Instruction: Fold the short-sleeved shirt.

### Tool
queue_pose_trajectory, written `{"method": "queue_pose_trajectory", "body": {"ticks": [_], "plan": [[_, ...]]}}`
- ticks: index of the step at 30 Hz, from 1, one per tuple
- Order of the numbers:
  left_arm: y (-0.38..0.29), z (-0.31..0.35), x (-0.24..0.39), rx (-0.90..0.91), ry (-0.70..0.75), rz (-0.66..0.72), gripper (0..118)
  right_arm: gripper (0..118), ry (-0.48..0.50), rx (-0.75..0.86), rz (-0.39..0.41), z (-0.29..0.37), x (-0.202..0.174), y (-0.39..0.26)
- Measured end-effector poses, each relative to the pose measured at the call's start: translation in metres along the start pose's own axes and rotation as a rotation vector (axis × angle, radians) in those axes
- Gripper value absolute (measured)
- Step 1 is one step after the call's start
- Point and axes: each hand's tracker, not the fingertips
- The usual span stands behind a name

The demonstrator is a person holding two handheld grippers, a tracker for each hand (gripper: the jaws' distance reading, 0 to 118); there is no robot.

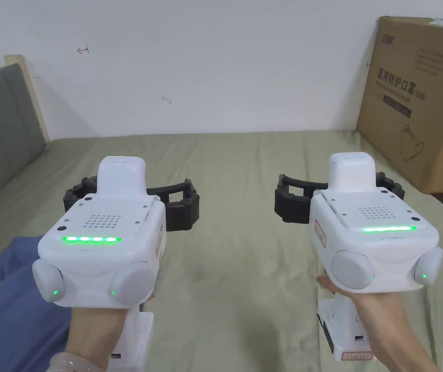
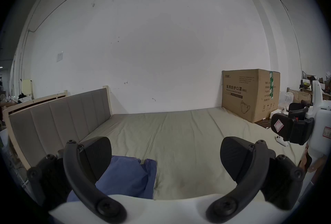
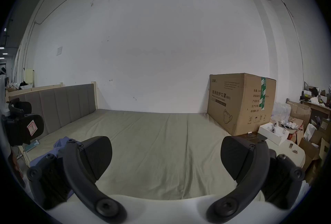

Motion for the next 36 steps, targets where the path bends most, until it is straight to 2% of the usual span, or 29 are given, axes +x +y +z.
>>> {"method": "queue_pose_trajectory", "body": {"ticks": [32, 36], "plan": [[-0.0082, -0.006, 0.0008, 0.002, 0.001, -0.006, 118, 118, 0.016, 0.014, 0.033, 0.0027, -0.0013, -0.0056], [-0.0066, -0.0044, 0.0032, 0.005, 0.019, -0.019, 118, 118, -0.016, -0.004, 0.025, 0.0028, -0.0033, -0.0017]]}}
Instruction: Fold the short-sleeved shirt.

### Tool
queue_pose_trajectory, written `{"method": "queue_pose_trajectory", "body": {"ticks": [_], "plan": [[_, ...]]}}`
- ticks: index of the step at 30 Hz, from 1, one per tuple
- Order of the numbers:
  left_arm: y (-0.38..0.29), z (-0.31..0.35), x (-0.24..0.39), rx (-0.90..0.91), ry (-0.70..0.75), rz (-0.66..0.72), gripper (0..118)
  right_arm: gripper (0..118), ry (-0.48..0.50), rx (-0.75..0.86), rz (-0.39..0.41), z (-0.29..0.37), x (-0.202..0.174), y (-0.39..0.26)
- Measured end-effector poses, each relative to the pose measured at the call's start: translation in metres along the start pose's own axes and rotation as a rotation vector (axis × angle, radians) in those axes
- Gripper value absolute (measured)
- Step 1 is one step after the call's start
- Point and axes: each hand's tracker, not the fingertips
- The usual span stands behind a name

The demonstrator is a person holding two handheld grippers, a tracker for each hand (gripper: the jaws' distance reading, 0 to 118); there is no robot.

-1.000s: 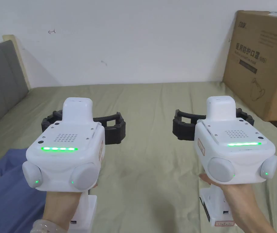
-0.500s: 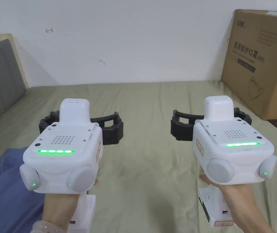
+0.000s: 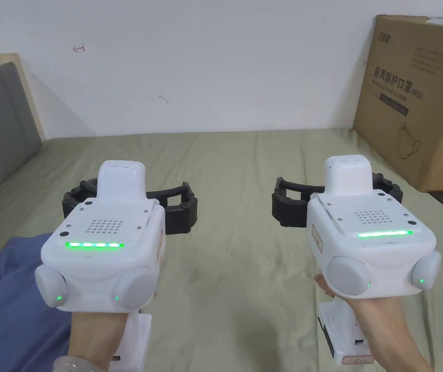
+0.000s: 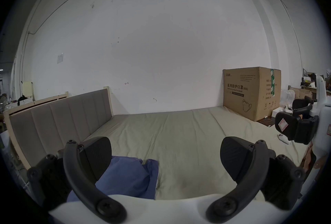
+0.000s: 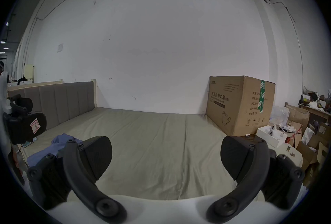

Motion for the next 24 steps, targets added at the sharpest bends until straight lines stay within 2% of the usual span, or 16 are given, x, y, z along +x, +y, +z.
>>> {"method": "queue_pose_trajectory", "body": {"ticks": [3, 10, 18, 24], "plan": [[0.0014, 0.0013, 0.0, -0.002, -0.006, 0.002, 118, 118, 0.003, 0.01, -0.037, 0.0012, 0.0029, -0.0001], [0.002, 0.0027, -0.0007, 0.009, -0.006, 0.009, 118, 118, -0.016, 0.029, -0.015, 0.0036, 0.0044, -0.002], [0.0022, 0.0044, -0.0018, 0.025, -0.027, 0.036, 118, 118, -0.003, 0.045, -0.047, 0.0066, 0.0089, -0.0008], [0.004, 0.0058, -0.001, 0.04, -0.006, 0.004, 118, 118, -0.002, 0.034, -0.045, 0.0065, 0.0096, -0.0001]]}}
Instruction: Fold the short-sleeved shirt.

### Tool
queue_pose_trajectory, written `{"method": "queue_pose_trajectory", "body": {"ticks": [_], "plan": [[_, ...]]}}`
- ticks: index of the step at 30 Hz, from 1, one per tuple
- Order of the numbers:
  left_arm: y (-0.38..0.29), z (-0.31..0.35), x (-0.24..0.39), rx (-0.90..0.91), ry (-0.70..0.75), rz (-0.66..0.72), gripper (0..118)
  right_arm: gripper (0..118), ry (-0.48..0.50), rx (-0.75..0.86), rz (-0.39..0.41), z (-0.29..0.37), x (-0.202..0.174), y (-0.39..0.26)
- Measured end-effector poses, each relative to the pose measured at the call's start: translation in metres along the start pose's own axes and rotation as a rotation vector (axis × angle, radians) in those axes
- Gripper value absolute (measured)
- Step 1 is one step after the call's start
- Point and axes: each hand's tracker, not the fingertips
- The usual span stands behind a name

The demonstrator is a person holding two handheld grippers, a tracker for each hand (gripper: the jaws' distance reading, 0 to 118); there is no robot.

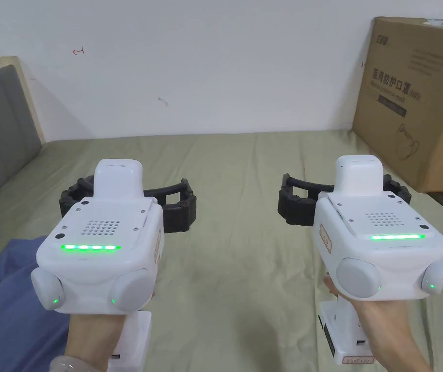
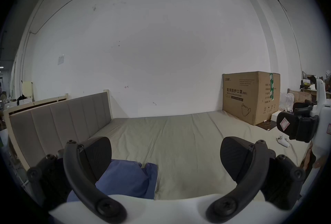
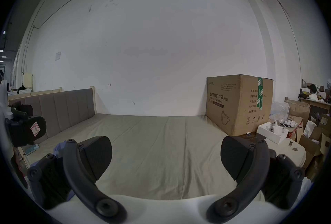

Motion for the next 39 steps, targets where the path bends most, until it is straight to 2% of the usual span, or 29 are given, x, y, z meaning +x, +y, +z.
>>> {"method": "queue_pose_trajectory", "body": {"ticks": [13, 27, 35, 39], "plan": [[-0.0004, -0.0019, -0.003, -0.025, -0.007, -0.003, 118, 118, -0.015, -0.04, -0.015, -0.0038, 0.0037, -0.0006], [0.0039, 0.0024, 0.0023, -0.022, -0.006, 0.0, 118, 117, -0.015, -0.046, 0.033, -0.0017, -0.0051, 0.0011], [0.0042, 0.003, 0.0004, -0.024, 0.005, 0.02, 118, 117, -0.012, -0.051, -0.005, -0.003, -0.0003, 0.0025], [0.0041, 0.0031, -0.0001, -0.029, 0.008, 0.018, 118, 117, -0.01, -0.051, 0.018, -0.0015, -0.0005, 0.0013]]}}
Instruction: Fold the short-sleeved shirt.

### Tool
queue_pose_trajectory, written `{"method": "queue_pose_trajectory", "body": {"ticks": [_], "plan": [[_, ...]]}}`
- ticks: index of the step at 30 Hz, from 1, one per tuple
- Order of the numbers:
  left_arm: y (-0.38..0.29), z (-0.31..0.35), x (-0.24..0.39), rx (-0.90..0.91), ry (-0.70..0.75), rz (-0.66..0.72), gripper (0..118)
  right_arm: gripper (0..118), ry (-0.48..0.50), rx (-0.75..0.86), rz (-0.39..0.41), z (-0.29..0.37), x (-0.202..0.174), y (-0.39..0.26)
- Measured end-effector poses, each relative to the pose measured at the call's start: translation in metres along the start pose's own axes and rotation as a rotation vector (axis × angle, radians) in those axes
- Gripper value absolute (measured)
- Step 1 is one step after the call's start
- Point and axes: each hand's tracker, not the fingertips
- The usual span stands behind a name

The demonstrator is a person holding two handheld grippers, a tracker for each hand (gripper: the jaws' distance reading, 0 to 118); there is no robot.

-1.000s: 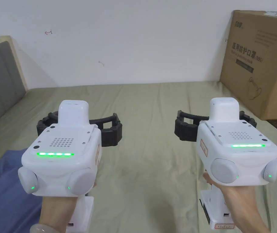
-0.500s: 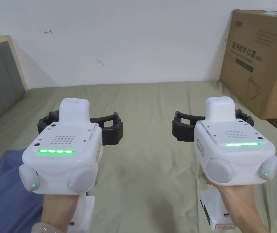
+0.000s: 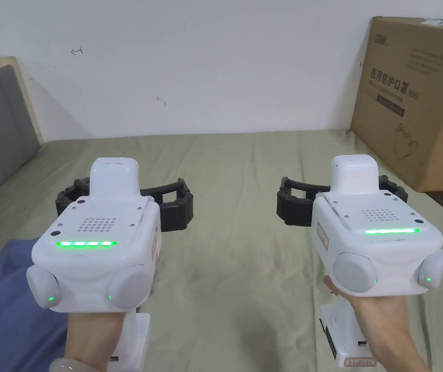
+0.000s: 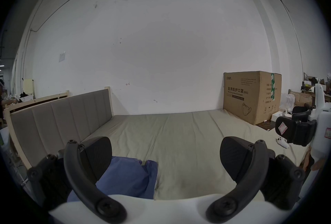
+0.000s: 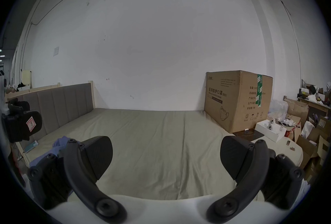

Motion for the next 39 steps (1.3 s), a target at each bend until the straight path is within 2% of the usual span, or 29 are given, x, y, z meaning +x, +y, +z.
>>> {"method": "queue_pose_trajectory", "body": {"ticks": [2, 5, 6, 7, 8, 9, 10, 11, 12, 14, 19, 26, 31, 39], "plan": [[0.0, 0.001, 0.001, 0.005, 0.004, -0.007, 116, 116, -0.003, -0.002, 0.004, 0.0, -0.001, 0.0], [0.001, 0.001, 0.002, 0.003, 0.001, -0.012, 111, 102, 0.0, -0.003, 0.01, 0.001, -0.003, 0.0], [0.001, 0.001, 0.003, 0.005, 0.001, -0.017, 111, 102, -0.001, 0.003, 0.016, 0.002, -0.004, -0.001], [0.002, 0.002, 0.004, 0.007, 0.004, -0.022, 102, 77, -0.002, 0.007, 0.019, 0.003, -0.005, -0.001], [0.002, 0.003, 0.005, 0.011, 0.012, -0.025, 90, 47, -0.019, 0.003, 0.023, 0.002, -0.006, 0.0], [0.002, 0.004, 0.006, 0.012, 0.021, -0.032, 70, 22, -0.039, -0.009, 0.017, -0.001, -0.006, 0.0], [0.002, 0.004, 0.007, 0.01, 0.035, -0.036, 35, 16, -0.036, -0.015, 0.0, -0.001, -0.004, -0.001], [0.003, 0.003, 0.008, -0.01, 0.046, -0.049, 10, 15, -0.021, -0.035, -0.03, -0.002, -0.002, 0.0], [0.003, 0.002, 0.008, -0.018, 0.06, -0.07, 1, 7, 0.001, -0.04, -0.046, -0.002, 0.001, -0.001], [0.0, 0.003, 0.006, 0.001, 0.022, -0.047, 0, 0, -0.013, -0.032, -0.041, -0.001, 0.001, -0.002], [0.002, -0.001, 0.003, -0.025, 0.001, 0.006, 0, 0, -0.015, -0.036, 0.01, 0.0, -0.005, -0.003], [0.006, 0.001, -0.009, -0.028, 0.028, 0.015, 0, 0, 0.04, -0.037, -0.003, -0.004, -0.015, 0.006], [0.011, 0.017, -0.041, -0.028, 0.116, 0.025, 0, 0, 0.143, -0.05, -0.039, -0.015, -0.044, 0.013], [0.006, 0.057, -0.115, -0.064, 0.323, 0.036, 0, 0, 0.379, -0.112, -0.051, -0.029, -0.133, 0.009]]}}
